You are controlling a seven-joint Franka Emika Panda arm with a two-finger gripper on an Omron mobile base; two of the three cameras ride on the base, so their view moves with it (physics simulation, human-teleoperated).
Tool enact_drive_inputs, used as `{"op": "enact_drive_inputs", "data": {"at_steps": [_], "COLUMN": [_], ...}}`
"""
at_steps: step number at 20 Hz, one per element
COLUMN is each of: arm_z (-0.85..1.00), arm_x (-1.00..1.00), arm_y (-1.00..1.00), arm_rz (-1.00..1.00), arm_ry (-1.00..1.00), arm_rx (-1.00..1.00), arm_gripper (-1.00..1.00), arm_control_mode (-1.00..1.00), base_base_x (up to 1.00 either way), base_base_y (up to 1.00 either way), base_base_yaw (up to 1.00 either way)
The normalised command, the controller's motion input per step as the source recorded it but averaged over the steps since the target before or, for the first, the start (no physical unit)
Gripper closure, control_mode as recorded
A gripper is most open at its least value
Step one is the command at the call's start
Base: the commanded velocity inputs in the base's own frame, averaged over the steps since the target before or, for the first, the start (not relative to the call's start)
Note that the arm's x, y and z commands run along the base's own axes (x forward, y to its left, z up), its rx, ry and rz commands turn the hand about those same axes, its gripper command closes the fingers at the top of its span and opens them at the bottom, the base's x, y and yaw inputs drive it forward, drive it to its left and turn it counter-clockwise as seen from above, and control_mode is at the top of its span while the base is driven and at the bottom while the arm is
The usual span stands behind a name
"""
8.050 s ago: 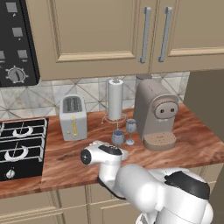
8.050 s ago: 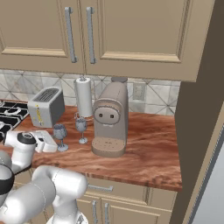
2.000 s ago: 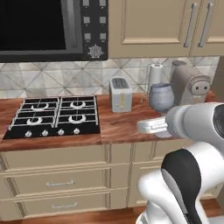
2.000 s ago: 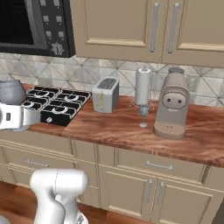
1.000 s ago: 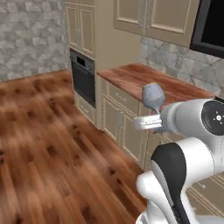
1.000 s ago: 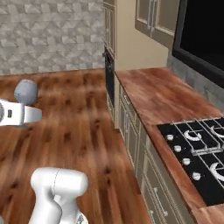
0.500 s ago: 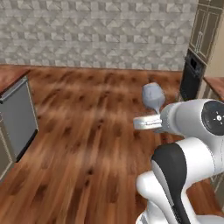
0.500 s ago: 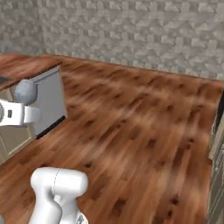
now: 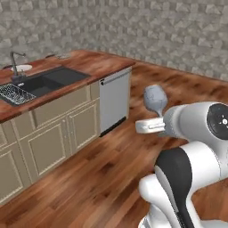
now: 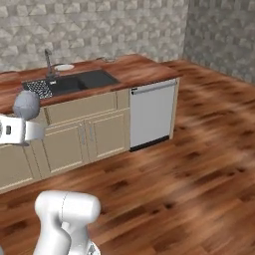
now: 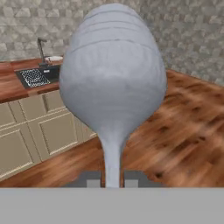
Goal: Retrieve the wine glasses from the counter and place one next to each plate.
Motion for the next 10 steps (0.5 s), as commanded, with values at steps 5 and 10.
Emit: {"op": "enact_drive_inputs", "data": {"at_steps": [5,10], "arm_z": [0.0,0.0], "arm_x": [0.0,0.0], "arm_y": [0.0,0.0], "arm_rz": [0.0,0.0], "arm_ry": [0.0,0.0], "arm_rx": [0.0,0.0], "arm_gripper": [1.0,1.0], "arm_control_mode": [1.0,1.0], "base_base_x": [1.0,1.0], "base_base_y": [-0.84,-1.0], "base_base_yaw": [0.45,0.19]}}
